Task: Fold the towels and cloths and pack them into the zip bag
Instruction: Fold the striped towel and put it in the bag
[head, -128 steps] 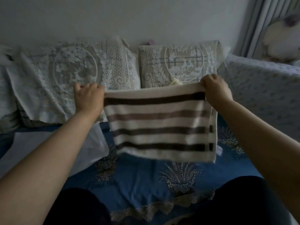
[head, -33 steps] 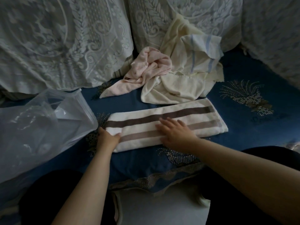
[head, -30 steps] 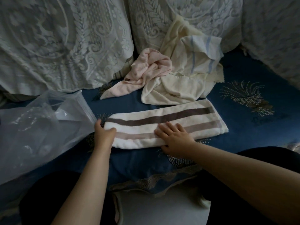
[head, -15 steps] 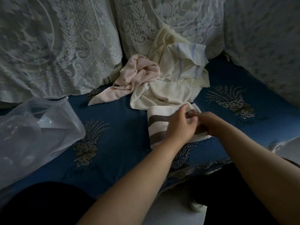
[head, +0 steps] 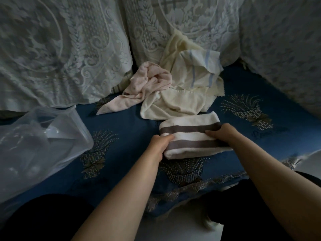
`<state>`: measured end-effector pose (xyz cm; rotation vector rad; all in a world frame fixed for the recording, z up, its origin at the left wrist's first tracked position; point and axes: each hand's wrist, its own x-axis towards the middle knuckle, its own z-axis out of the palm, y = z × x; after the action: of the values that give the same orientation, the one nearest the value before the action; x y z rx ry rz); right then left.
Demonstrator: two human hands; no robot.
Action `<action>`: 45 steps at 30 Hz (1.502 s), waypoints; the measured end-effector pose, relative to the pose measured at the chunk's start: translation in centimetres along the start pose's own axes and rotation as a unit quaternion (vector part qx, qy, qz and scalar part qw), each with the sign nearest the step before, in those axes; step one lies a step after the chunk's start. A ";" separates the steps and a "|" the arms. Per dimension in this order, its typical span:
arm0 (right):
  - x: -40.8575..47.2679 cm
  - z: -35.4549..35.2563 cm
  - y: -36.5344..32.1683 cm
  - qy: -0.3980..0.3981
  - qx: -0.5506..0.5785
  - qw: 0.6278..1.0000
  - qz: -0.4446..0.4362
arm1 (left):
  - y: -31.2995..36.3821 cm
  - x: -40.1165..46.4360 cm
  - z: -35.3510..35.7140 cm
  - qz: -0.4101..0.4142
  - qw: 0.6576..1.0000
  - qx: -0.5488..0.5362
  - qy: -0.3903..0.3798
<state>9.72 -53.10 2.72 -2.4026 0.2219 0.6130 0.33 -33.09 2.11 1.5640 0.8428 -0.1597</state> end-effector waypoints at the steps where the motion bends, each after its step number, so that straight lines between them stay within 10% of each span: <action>1: -0.3 0.2 -0.1 -0.019 0.015 1.000 -0.009 | 0.1 0.1 -0.9 0.007 1.000 0.014 -0.002; 11: -3.4 4.7 -3.1 -0.072 0.141 0.985 -0.073 | -1.9 -1.2 -7.4 0.051 0.998 0.037 -0.012; 24: -8.1 11.2 -7.1 -0.300 0.463 0.834 0.013 | -3.2 -2.5 -15.0 0.121 0.978 0.162 0.054; 31: -9.5 11.5 -13.8 -0.232 0.393 0.884 -0.101 | 0.6 -6.1 -19.5 0.216 0.911 0.316 0.153; 38: -9.2 17.2 -24.8 -0.342 0.309 0.866 -0.197 | 4.4 -9.0 -26.0 0.157 0.708 0.602 0.335; 45: -7.6 25.2 -22.5 -0.316 0.170 0.922 -0.145 | 0.6 -7.1 -29.5 0.185 0.727 0.503 0.430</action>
<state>0.54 -19.69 1.37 -1.7488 -0.2798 1.0663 -15.20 -9.17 12.50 2.9172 1.2050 0.5598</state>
